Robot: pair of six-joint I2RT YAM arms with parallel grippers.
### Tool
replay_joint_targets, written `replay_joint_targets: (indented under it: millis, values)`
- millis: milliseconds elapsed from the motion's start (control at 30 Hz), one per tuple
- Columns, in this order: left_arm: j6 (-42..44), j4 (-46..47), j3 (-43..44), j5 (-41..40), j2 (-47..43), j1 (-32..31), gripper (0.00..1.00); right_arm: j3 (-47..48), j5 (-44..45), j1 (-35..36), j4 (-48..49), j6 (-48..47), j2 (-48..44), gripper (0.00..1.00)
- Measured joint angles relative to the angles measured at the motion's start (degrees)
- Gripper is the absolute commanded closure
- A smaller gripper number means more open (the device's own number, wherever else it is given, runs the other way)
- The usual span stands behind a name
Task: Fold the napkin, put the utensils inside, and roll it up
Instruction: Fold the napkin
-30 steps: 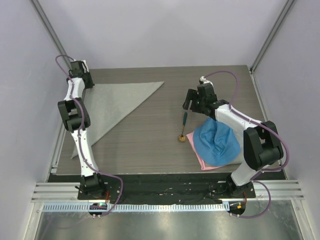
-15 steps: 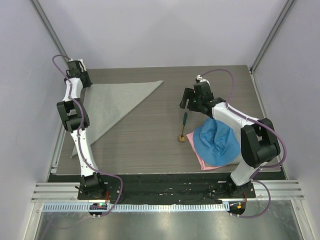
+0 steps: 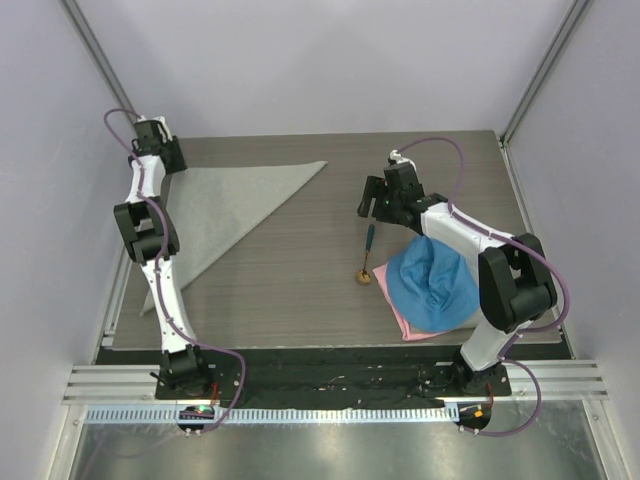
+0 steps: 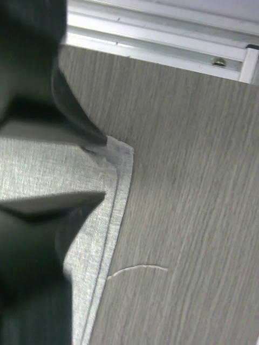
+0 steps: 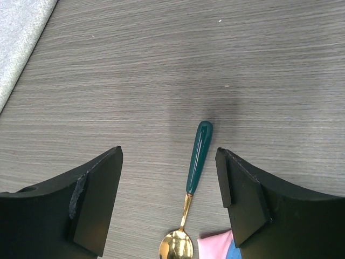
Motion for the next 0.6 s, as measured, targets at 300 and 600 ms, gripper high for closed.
replay_joint_targets:
  millis: [300,600]
  values:
    - [-0.02,1.88,-0.79,1.18,-0.98,-0.22,0.18,0.0,1.09,0.11,-0.42,-0.07,-0.04,0.22]
    - [-1.16,9.09,-27.67,-4.59,-28.79,-5.75,0.16,-0.2,3.89,1.46,-3.63,-1.22,-0.13,0.24]
